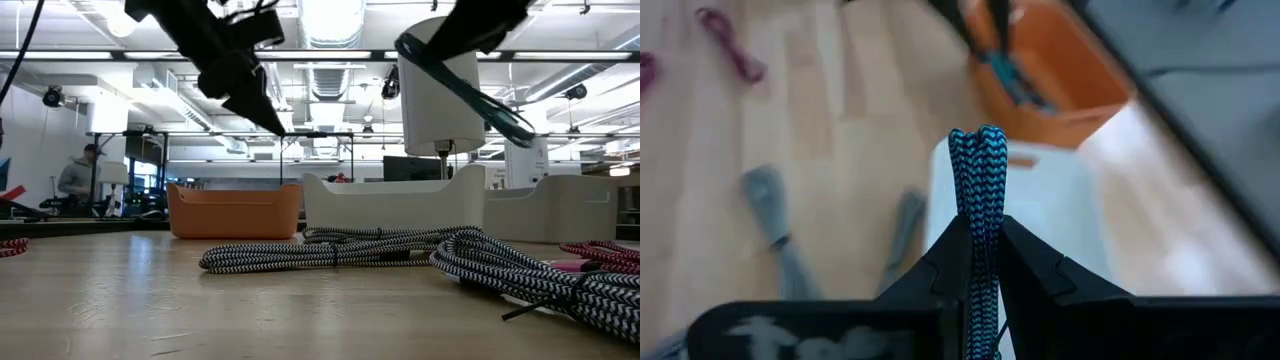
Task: Pick & Place USB Port
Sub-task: Put the blue charger cable into the orange bin
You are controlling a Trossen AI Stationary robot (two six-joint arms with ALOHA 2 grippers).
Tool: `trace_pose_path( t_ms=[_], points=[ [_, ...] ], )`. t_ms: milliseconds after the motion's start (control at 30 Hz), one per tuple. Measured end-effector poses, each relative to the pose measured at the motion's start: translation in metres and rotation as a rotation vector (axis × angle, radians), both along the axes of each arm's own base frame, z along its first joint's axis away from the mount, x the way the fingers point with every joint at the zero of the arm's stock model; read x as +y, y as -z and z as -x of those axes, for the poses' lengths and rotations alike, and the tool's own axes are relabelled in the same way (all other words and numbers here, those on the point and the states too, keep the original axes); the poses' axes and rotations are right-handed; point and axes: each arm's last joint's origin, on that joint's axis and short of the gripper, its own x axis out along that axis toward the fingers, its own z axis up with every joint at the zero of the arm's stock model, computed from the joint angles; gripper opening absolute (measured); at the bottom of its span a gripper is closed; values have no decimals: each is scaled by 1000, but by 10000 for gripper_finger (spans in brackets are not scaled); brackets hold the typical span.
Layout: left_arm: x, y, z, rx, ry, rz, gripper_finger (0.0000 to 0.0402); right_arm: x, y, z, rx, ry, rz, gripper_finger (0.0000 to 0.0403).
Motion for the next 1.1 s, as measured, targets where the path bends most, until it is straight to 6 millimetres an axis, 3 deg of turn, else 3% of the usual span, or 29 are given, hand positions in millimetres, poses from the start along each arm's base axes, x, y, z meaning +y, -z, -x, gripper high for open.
trace_pose_path(
  t_ms=[333,567,633,867,1100],
  points=[
    [-21,-12,-8,-139,100,-27,108,-22,-7,-19,-176,44,152,34],
    [-25,-17,-11,-192,139,-64,108,-38,-7,-32,-405,-209,88,34],
    [-26,-19,-10,-195,151,-75,108,-43,-3,-32,-438,-211,83,34],
    [-26,-31,7,-253,184,-74,108,-58,11,-30,-420,-148,67,34],
    [-27,-10,26,-471,283,34,108,-59,21,-25,-522,-149,76,34]
  ],
)
